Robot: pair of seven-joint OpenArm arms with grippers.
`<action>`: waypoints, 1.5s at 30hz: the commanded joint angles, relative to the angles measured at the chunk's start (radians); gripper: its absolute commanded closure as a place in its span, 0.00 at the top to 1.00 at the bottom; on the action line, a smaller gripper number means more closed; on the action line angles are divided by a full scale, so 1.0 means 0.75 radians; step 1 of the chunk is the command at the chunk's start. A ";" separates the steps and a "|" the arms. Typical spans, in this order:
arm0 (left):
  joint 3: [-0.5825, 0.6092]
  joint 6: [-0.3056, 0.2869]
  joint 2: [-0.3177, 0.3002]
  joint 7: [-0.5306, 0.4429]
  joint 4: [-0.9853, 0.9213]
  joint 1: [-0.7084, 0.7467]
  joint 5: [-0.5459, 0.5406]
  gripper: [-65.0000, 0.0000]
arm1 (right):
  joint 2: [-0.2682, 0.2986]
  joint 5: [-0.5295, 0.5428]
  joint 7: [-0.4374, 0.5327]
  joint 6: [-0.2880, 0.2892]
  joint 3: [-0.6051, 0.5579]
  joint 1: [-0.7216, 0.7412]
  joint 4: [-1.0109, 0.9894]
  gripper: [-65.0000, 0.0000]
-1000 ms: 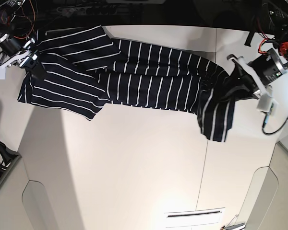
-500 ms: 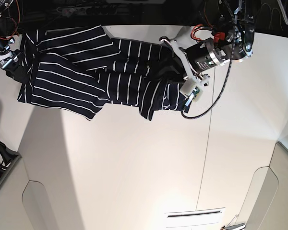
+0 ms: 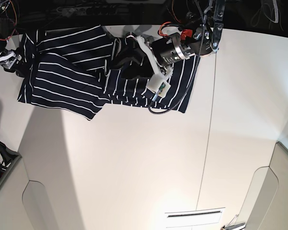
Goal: Fold the T-shirt properly
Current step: 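Fold the strip end with the left gripper toward the right gripper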
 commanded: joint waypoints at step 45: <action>-0.462 0.026 -0.115 0.112 0.016 0.026 -0.084 0.51 | 0.057 0.032 0.011 -0.010 -0.142 0.037 0.486 0.00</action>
